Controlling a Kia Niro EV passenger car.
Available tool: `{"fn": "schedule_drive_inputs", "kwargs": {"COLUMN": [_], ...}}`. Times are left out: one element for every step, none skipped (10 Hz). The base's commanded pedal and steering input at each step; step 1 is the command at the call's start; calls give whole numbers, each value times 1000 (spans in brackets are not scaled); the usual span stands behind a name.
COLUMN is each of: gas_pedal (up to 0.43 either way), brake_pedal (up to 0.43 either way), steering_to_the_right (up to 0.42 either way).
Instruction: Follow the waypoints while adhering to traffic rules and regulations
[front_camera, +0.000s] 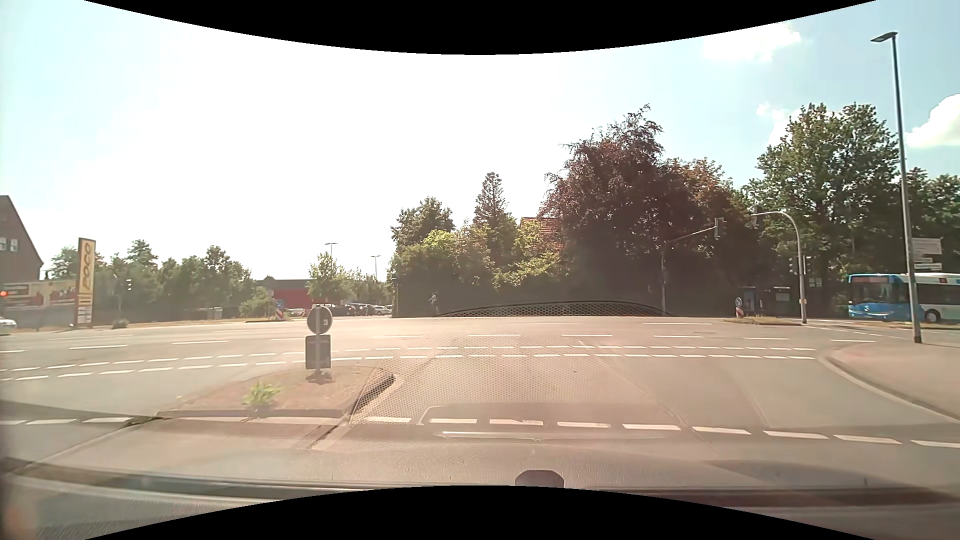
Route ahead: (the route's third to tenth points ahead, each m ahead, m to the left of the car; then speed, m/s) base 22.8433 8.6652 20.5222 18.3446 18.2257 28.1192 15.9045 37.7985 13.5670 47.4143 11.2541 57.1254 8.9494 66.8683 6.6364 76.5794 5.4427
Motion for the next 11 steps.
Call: {"fn": "schedule_drive_inputs", "kwargs": {"gas_pedal": [209, 209, 209, 209, 197, 197, 197, 197, 197, 197, 197], "brake_pedal": [12, 12, 12, 12, 12, 12, 12, 12, 12, 12, 12], "steering_to_the_right": [-3, -3, -5, -7, -12, -26, -43, -66, -89, -112, -129]}}
